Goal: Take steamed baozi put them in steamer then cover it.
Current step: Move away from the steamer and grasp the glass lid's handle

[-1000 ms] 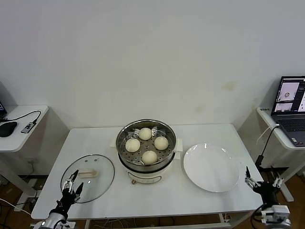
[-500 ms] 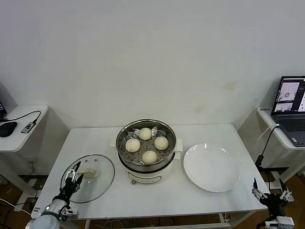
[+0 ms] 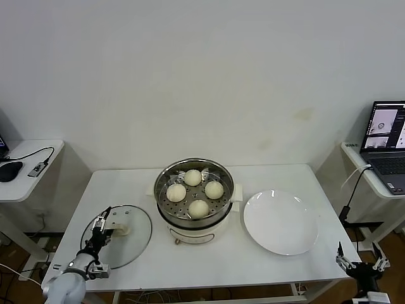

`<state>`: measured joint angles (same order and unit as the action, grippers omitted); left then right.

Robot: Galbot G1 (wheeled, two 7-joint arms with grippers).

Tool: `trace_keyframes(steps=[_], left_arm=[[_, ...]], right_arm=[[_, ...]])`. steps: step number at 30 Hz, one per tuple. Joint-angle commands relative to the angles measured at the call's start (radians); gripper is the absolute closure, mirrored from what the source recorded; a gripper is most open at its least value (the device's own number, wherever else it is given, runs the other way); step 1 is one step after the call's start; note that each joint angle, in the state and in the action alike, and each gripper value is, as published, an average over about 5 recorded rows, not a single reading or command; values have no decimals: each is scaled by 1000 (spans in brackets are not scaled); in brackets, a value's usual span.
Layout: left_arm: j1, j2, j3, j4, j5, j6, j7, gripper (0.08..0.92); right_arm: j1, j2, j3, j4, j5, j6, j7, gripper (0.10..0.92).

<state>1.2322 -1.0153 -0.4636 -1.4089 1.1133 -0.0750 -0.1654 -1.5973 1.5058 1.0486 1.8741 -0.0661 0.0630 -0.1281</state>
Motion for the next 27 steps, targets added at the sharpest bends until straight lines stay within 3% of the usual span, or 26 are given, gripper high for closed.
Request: trace_keyframes(steps=[1,6,27], left_arm=[[-47,-6,25,61,-20,-1,-11,177],[-49,-6,26,74,-31,-9,-12,218],[-59,-34,29,145,-68,-58,-77,816]], right_arm=[[0,0,4,-15,-12,7,4,203],[0,-2,7,-29,-21,18,1,203],[-8,-8,13,-26,-29,32,-7,203]])
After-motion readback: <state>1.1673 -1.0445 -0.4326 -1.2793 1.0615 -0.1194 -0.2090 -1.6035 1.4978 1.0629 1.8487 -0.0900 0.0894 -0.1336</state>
